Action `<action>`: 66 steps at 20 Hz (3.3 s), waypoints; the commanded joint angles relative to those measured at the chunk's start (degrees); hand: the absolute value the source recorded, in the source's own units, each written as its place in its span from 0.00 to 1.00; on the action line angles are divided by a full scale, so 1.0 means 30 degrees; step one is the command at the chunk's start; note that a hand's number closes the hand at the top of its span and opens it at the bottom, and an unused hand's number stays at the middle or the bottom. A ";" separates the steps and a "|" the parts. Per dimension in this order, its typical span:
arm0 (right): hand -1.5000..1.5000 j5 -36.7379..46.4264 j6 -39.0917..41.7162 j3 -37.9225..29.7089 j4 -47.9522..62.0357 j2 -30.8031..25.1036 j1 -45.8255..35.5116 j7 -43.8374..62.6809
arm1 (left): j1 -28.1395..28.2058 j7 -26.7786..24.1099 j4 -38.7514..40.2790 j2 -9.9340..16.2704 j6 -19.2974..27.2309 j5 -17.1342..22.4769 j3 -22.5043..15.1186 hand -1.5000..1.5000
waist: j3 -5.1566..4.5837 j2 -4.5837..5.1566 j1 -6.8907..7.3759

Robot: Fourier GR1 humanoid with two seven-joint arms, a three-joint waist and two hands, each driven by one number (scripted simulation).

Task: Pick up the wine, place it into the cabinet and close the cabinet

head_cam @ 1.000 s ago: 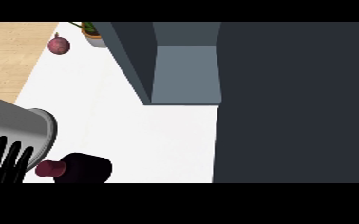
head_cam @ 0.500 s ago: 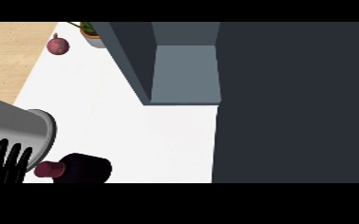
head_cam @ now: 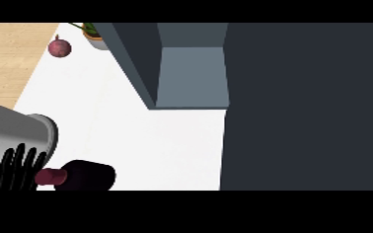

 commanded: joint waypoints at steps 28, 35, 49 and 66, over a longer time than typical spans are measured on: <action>0.00 -0.1706 0.0118 -0.0069 -0.3992 0.0521 0.1113 0.1731 | -0.2793 -0.5288 0.8696 -0.0780 -0.2565 -0.2417 0.0609 0.00 | 0.0002 -0.0009 -0.0041; 0.00 0.0010 0.0059 0.0885 -0.2755 0.1206 0.0887 0.0955 | -0.4514 -0.5265 1.0744 -0.1060 -0.2854 -0.2404 0.0450 0.00 | 0.0002 0.0026 0.0043; 0.00 -0.1881 0.0329 -0.0613 -0.3603 0.0239 0.0315 0.2568 | -0.5912 -0.6215 1.2808 -0.1060 -0.4906 -0.1398 0.0619 1.00 | -0.0006 0.0006 -0.0054; 0.00 -0.0866 0.0491 0.0067 -0.2645 0.0925 0.0211 0.1608 | -0.8050 -0.8361 1.3308 0.0009 -0.2636 -0.5071 0.0427 1.00 | 0.0001 0.0026 0.0036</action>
